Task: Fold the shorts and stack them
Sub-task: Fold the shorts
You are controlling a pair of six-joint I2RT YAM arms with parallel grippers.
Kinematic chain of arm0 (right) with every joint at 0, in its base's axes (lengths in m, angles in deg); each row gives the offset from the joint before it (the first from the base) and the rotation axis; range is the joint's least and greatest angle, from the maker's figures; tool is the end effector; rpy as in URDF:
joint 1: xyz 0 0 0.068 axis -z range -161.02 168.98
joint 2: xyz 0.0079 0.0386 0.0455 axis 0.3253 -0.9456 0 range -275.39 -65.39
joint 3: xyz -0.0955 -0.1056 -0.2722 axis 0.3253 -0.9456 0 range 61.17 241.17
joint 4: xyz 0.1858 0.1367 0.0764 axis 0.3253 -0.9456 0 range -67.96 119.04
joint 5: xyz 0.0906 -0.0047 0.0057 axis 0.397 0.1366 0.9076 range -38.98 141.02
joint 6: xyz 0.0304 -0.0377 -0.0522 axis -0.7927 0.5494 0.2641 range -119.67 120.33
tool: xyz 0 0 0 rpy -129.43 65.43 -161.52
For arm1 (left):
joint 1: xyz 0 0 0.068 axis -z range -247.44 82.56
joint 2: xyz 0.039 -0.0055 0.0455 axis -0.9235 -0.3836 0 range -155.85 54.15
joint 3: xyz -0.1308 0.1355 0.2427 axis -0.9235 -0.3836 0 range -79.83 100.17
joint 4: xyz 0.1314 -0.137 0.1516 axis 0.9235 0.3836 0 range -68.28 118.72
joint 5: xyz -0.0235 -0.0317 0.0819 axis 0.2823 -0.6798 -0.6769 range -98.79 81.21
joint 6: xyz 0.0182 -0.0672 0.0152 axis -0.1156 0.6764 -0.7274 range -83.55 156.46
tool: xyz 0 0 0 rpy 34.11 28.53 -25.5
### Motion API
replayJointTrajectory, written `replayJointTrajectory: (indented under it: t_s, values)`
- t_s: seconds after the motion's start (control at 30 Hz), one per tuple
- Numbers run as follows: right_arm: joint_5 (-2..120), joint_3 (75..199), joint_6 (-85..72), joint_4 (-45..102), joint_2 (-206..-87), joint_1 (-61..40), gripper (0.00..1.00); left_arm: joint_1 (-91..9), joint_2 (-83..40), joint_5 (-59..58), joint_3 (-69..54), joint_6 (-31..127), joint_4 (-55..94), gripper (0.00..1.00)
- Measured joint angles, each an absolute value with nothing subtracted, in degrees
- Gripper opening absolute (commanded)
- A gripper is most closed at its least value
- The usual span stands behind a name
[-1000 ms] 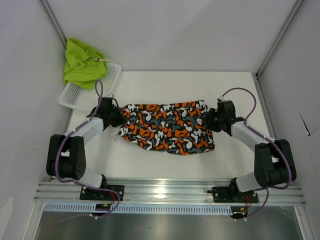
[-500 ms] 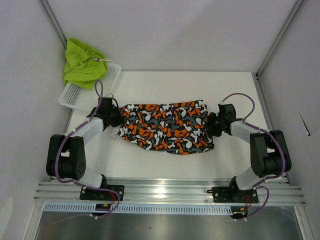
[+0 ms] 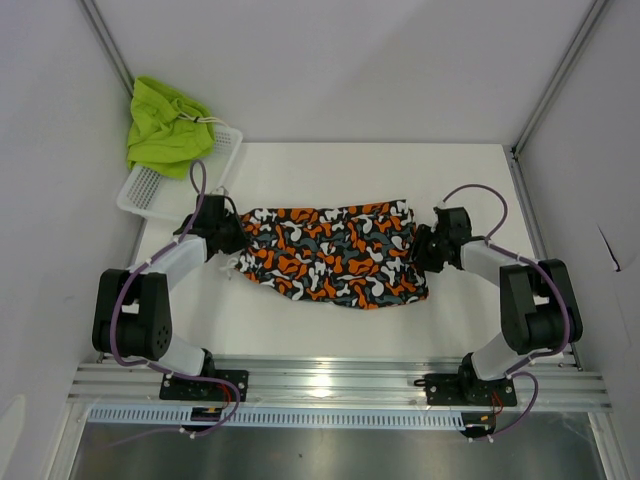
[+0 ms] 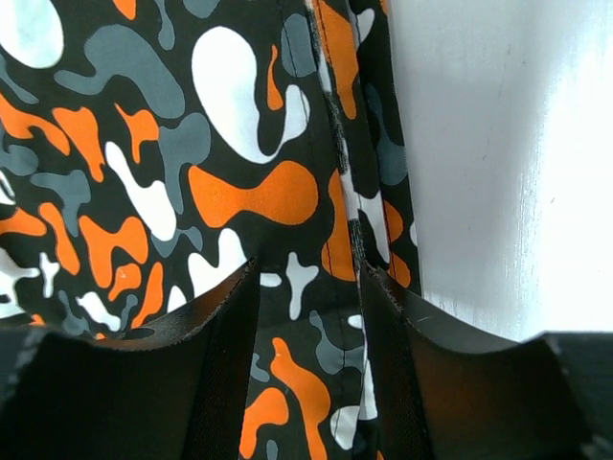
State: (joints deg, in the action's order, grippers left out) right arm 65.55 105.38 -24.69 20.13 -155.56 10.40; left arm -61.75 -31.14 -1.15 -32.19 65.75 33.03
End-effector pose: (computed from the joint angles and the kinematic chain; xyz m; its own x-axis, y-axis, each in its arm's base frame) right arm 0.2903 0.0588 0.1858 -0.8543 0.2851 -0.4346 0.0819 0.8995 0.4292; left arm 0.2949 -0.0372 0.2222 -0.7451 -0.4131 -0.5236 -0.2058 0.8892 -0.4087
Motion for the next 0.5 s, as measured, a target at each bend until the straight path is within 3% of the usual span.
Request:
replayJointTrajectory:
  t_s: [0.27, 0.4, 0.5]
  values:
    - [57.6, 109.7, -22.9, 16.6, -158.1, 4.9, 0.38, -61.8, -31.0, -1.3, -32.2, 65.3, 33.0, 0.0]
    - [54.9, 110.4, -22.5, 15.7, -158.7, 3.7, 0.21, -61.8, -30.8, -1.4, -32.2, 65.3, 33.0, 0.0]
    - [53.9, 110.5, -22.4, 15.2, -158.7, 3.7, 0.19, -61.8, -30.7, -1.5, -32.2, 65.3, 33.0, 0.0]
